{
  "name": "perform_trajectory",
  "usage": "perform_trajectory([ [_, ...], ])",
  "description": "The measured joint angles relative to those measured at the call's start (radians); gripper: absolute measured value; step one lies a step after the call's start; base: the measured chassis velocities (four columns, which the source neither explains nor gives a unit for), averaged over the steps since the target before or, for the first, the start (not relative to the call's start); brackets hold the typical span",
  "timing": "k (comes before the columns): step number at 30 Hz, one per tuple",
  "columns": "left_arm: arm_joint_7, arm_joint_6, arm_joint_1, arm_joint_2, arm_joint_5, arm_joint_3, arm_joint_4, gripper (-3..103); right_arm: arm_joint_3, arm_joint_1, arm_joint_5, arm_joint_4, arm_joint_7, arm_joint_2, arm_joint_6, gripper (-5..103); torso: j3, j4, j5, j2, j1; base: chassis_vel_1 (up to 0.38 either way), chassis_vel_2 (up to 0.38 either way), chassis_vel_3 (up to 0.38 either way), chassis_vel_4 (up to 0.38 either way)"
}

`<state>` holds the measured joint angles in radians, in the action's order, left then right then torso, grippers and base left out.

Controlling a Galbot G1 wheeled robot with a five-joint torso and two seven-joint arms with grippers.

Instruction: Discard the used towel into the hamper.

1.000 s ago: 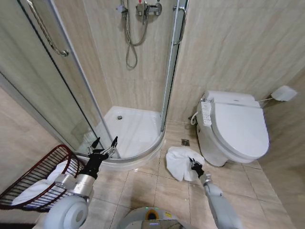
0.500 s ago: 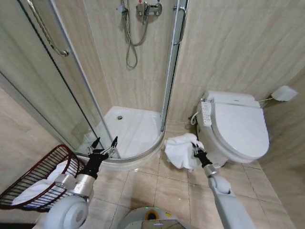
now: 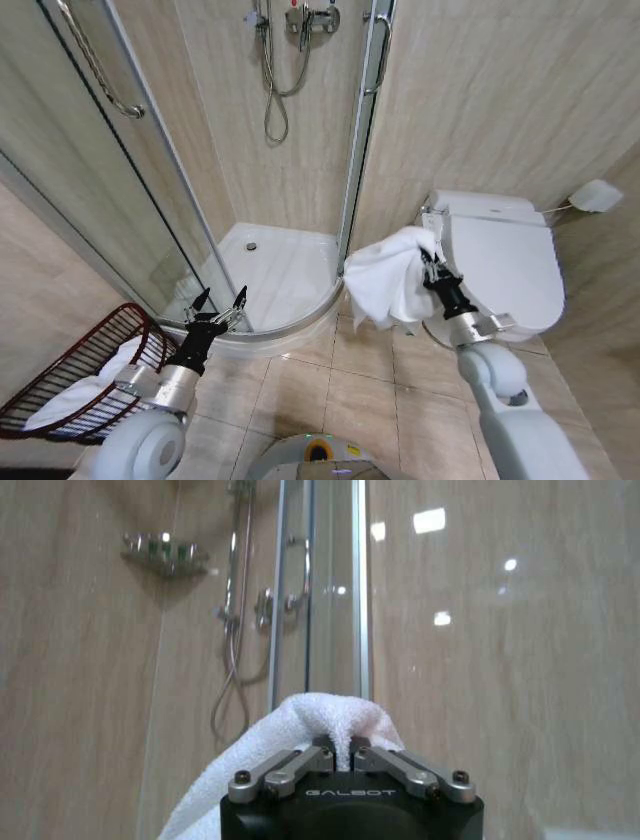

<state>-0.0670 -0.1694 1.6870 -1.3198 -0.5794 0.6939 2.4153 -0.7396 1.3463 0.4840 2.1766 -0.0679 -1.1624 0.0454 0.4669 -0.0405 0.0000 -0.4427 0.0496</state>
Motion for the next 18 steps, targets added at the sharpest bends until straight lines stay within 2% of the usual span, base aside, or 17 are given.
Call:
perform_trajectory([
  [18,0.000,0.000,0.000,0.000,0.000,0.000,0.000,100,-0.010,0.005,0.042,0.093,0.028,0.022,-0.006,6,0.000,0.0001,0.0001,0.000,0.000,0.005,0.004,0.007,0.004],
])
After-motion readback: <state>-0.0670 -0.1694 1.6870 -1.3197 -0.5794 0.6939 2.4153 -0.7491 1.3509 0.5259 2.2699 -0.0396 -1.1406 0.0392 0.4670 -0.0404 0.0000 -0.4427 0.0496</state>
